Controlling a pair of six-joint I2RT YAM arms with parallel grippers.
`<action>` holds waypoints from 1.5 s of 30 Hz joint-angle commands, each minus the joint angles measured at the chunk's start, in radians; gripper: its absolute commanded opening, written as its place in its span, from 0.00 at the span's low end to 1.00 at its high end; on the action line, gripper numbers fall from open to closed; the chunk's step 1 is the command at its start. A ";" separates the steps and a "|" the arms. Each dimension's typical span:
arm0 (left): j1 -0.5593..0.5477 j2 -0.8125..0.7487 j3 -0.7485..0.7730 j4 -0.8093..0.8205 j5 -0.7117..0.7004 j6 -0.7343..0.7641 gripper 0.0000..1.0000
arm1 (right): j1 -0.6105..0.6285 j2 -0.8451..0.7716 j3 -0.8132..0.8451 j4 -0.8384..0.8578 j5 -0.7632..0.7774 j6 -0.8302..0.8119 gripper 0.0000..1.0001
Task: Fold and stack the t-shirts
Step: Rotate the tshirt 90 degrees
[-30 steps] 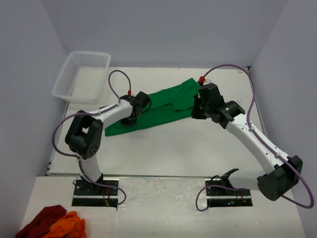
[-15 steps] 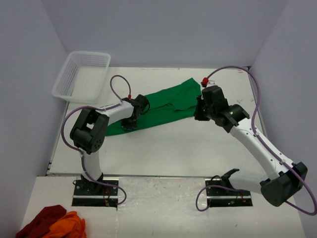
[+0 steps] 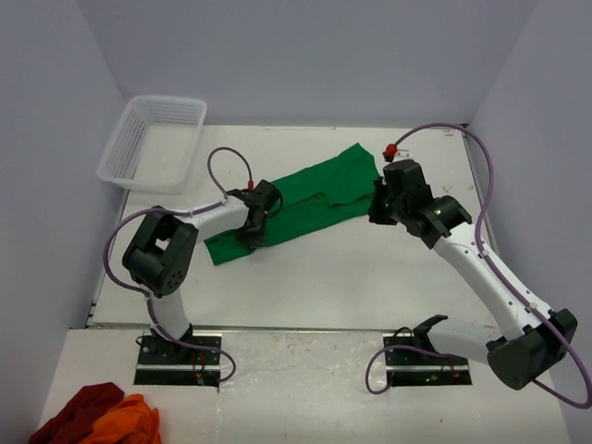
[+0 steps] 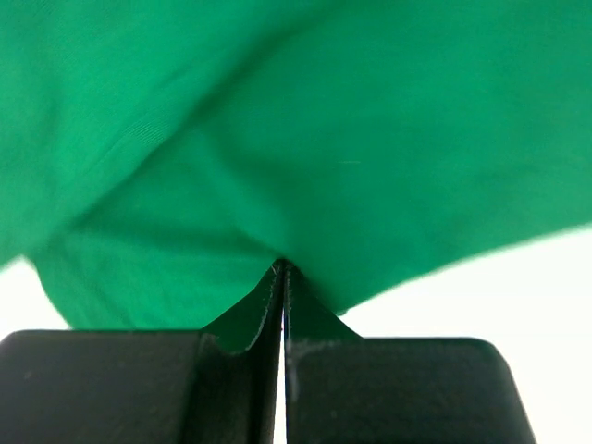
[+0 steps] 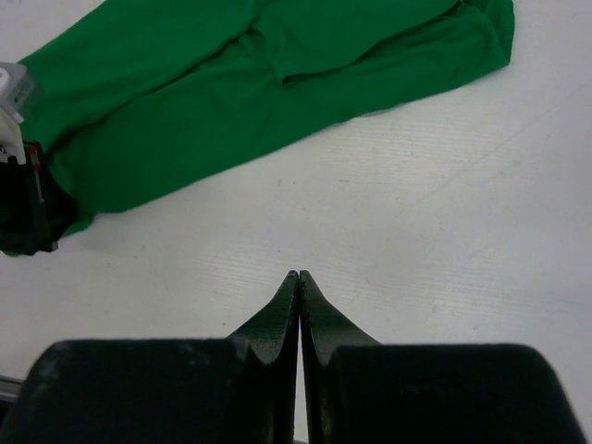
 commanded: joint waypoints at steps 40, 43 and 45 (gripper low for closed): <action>-0.136 0.472 1.037 0.004 0.758 0.342 0.00 | -0.222 0.037 0.286 -0.157 0.075 -0.046 0.00; -0.090 0.542 1.071 0.064 0.855 0.343 0.00 | -0.225 0.028 0.297 -0.174 0.080 -0.051 0.00; -0.059 0.573 1.082 0.109 0.919 0.339 0.00 | -0.228 0.016 0.291 -0.180 0.080 -0.055 0.00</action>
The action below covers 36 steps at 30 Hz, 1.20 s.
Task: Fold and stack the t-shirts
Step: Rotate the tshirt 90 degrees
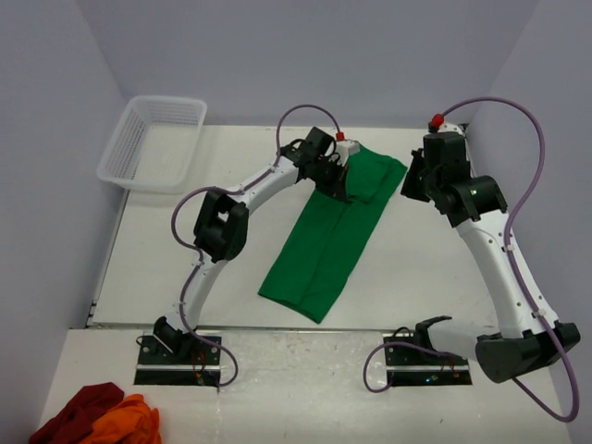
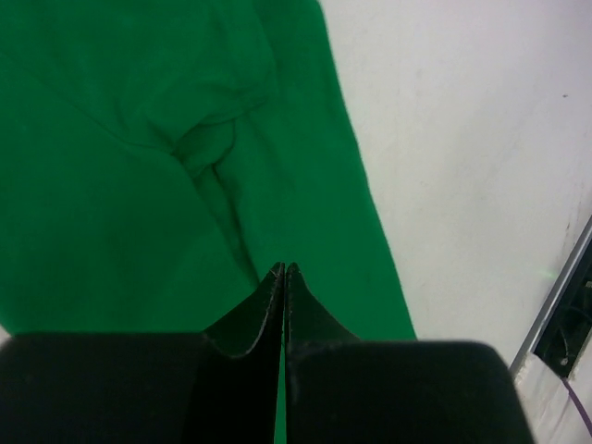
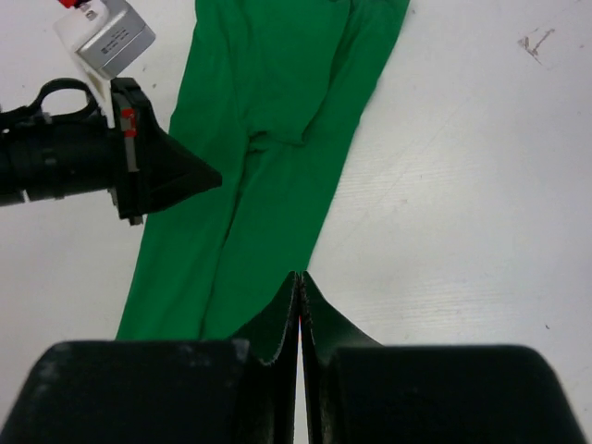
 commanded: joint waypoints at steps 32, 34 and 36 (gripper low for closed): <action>0.301 0.115 -0.163 0.181 -0.027 -0.154 0.00 | -0.001 -0.006 -0.044 0.008 -0.149 -0.020 0.00; 0.308 0.083 -0.205 0.181 -0.053 -0.156 0.00 | 0.008 0.015 -0.058 0.021 -0.161 -0.021 0.00; 0.310 0.051 -0.239 0.189 -0.076 -0.157 0.00 | 0.018 0.041 -0.081 0.043 -0.184 -0.021 0.00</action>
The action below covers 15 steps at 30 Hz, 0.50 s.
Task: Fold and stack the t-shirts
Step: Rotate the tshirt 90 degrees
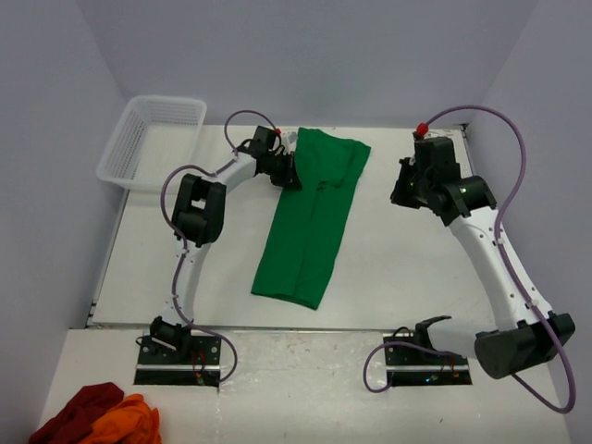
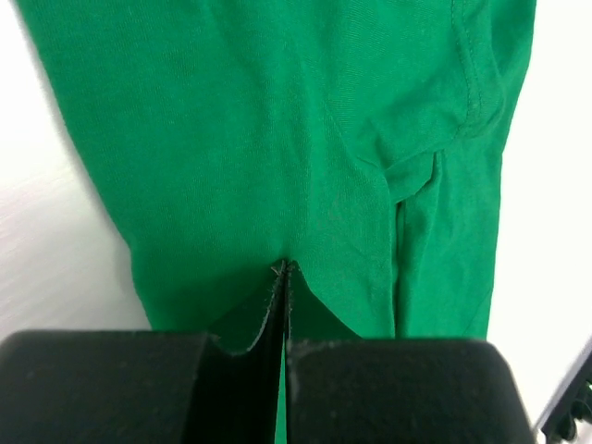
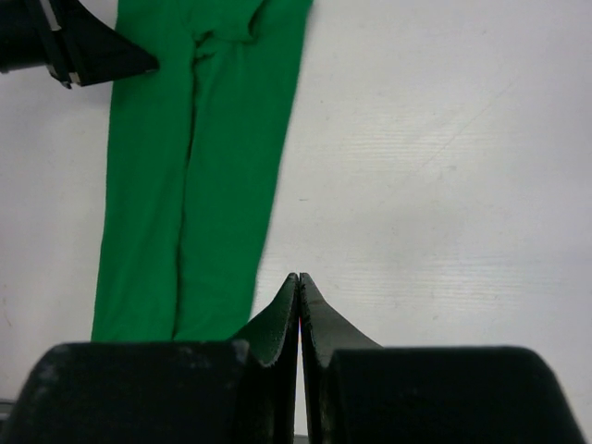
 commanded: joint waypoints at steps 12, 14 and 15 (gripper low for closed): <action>0.053 -0.299 -0.398 0.118 -0.293 -0.067 0.00 | 0.134 0.111 -0.216 0.173 -0.129 0.016 0.00; 0.055 -0.327 -0.416 0.120 -0.309 -0.076 0.00 | 0.143 0.085 -0.283 0.219 -0.187 0.028 0.00; 0.055 -0.333 -0.419 0.118 -0.315 -0.081 0.00 | 0.155 0.071 -0.309 0.236 -0.212 0.033 0.03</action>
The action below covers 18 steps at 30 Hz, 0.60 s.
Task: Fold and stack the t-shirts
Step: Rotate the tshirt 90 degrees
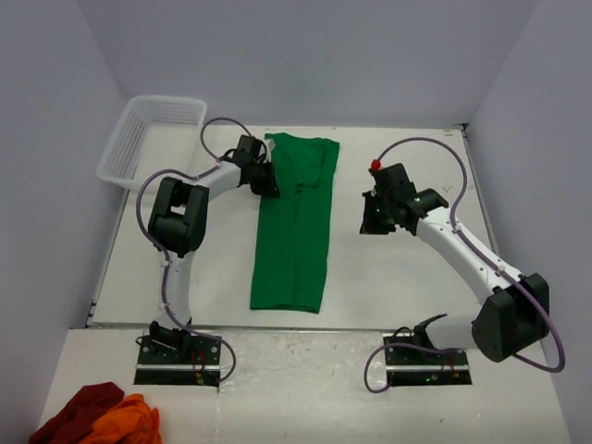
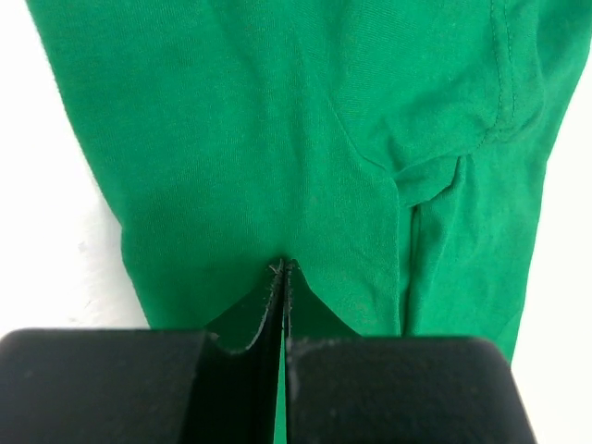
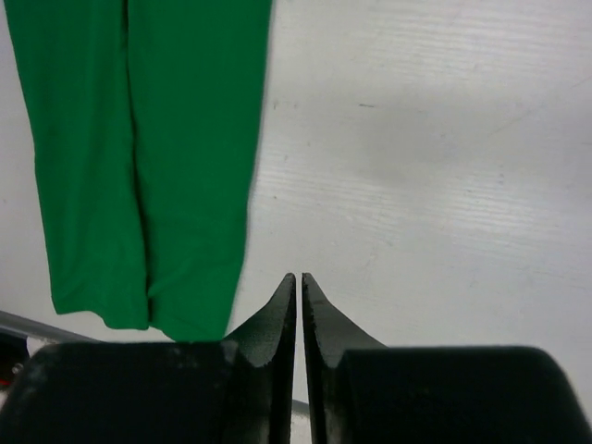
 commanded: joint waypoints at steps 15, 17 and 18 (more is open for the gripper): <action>-0.061 -0.305 -0.032 -0.033 -0.157 -0.086 0.14 | 0.250 -0.235 -0.458 0.333 -0.331 0.276 0.49; -0.072 -0.361 -0.060 -0.047 -0.190 -0.110 0.14 | 0.296 -0.239 -0.485 0.380 -0.334 0.314 0.46; -0.082 -0.384 -0.078 -0.053 -0.205 -0.119 0.15 | 0.313 -0.240 -0.500 0.399 -0.332 0.330 0.46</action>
